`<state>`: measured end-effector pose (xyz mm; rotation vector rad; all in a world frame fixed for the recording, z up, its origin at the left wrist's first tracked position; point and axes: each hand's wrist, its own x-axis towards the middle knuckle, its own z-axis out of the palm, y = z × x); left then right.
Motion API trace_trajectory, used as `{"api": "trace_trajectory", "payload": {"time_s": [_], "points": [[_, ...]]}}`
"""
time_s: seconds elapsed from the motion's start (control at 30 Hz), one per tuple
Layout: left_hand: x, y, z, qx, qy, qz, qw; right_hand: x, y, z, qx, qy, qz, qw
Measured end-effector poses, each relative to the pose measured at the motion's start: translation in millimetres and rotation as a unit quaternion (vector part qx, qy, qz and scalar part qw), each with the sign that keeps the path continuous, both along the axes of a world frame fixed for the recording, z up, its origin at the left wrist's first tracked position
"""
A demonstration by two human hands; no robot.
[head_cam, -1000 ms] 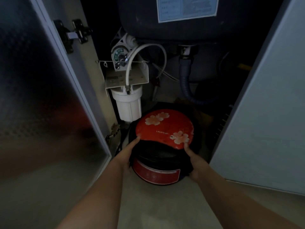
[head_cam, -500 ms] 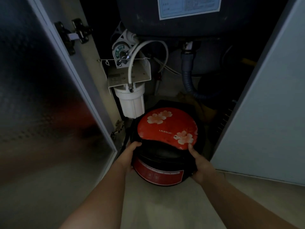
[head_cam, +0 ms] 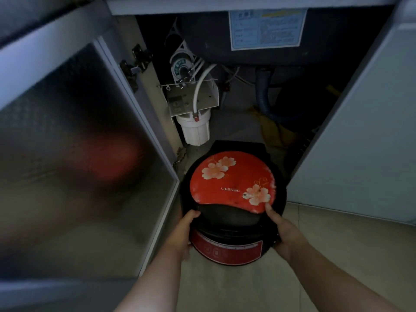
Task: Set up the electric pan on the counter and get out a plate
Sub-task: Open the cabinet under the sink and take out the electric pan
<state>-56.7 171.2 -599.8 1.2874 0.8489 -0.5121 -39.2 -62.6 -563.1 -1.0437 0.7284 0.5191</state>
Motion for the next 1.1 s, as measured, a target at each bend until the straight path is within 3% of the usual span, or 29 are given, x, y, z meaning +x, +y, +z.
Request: {"api": "trace_trajectory", "payload": {"time_s": [0.47,1.1], "points": [[-62,2,165,0.007,0.025,0.008,1.0,-57,0,157,0.003,0.071,-0.023,0.997],[-134,-45,321,0.05,-0.043,0.112,0.992,-118,-45,302,0.036,0.038,0.01,0.999]]}}
